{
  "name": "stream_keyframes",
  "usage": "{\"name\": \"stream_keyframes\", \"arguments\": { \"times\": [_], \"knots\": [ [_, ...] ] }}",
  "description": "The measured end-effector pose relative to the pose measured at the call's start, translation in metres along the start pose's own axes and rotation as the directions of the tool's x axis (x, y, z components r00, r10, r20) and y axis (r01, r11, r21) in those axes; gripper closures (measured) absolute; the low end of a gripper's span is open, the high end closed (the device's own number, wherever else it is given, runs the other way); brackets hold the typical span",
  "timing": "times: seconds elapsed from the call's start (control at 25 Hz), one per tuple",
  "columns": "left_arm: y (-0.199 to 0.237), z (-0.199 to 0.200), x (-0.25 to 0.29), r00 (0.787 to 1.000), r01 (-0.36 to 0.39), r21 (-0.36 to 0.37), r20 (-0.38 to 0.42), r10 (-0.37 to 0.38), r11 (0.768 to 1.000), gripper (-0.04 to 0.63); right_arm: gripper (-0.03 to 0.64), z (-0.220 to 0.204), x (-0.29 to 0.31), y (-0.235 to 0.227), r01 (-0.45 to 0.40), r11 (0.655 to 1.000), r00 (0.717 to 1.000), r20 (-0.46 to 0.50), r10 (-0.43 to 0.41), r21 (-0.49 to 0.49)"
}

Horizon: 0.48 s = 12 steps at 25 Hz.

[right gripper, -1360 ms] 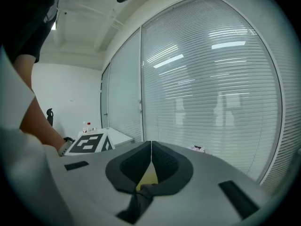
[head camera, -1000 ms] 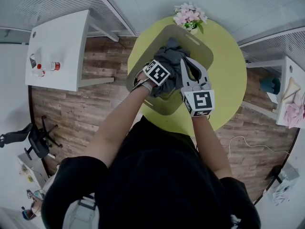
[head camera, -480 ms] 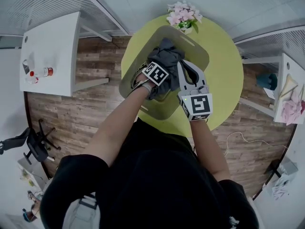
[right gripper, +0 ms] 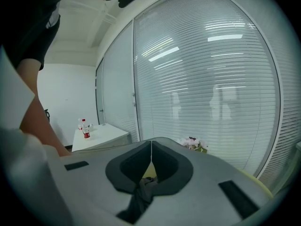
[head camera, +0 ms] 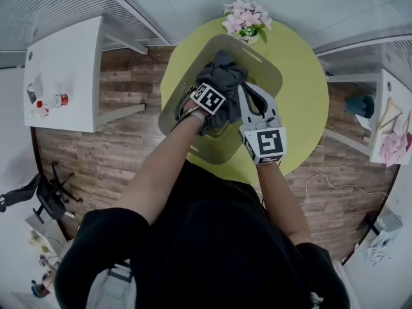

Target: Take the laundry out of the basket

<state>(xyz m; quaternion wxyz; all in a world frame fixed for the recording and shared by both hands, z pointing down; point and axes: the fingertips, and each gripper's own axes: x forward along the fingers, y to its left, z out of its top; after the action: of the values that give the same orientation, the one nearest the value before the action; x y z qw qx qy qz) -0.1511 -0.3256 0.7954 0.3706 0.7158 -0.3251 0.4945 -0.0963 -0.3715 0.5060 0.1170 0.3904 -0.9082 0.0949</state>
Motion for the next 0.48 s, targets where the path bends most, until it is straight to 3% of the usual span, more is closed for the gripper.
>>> {"name": "stream_keyframes", "arguments": {
  "times": [0.48],
  "knots": [
    [0.0022,0.0015,-0.0013,0.999,0.025,0.015,0.029,-0.026,1.000,0.235,0.594,-0.0029,-0.0040,-0.0035,0.020,1.000,1.000,-0.016,-0.020,0.002]
  ]
}}
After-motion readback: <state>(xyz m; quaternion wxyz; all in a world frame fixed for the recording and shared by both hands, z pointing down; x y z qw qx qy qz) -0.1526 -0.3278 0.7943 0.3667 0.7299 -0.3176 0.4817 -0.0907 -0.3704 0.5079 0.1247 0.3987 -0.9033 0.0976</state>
